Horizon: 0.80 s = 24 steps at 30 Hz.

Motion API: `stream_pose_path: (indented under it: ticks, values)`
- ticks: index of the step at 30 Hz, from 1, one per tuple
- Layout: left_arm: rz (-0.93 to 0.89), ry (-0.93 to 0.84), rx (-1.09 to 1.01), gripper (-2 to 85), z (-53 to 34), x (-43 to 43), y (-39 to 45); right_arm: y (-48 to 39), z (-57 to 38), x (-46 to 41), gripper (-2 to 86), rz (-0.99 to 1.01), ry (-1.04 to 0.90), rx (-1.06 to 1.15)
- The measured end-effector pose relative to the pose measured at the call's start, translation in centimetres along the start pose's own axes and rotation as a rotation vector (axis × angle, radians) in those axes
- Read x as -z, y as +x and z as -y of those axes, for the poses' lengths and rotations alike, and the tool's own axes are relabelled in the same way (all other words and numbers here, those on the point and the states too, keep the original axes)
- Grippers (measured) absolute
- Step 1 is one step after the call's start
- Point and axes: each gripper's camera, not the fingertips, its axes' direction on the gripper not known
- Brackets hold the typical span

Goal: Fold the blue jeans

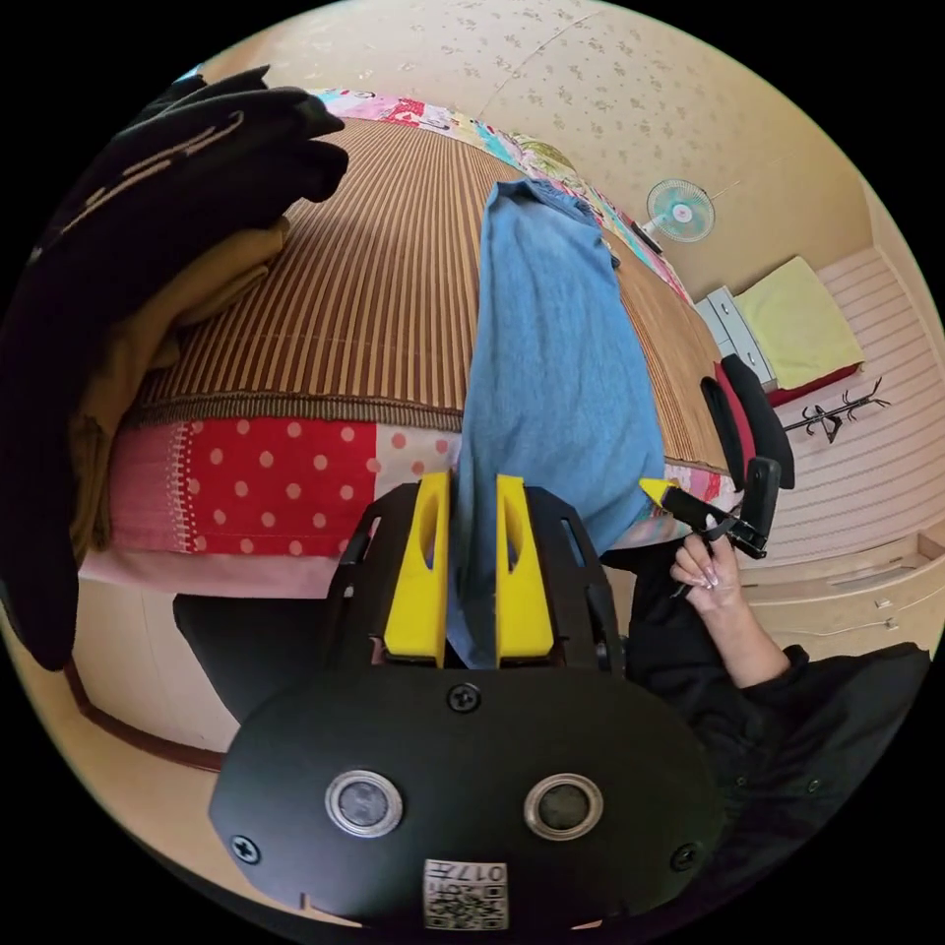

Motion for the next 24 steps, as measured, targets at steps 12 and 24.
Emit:
stream_pose_path:
  ticks: [12,24]
  values:
    - [-0.265,-0.393,-0.188,4.9,-4.3,-5.6,4.7,0.1,-3.9,11.0,4.0,0.043,-0.351,0.259]
    - [-0.163,-0.125,-0.119,9.6,-0.1,-5.3,4.8,2.5,-2.1,14.2,8.9,-0.093,-0.1,-0.022]
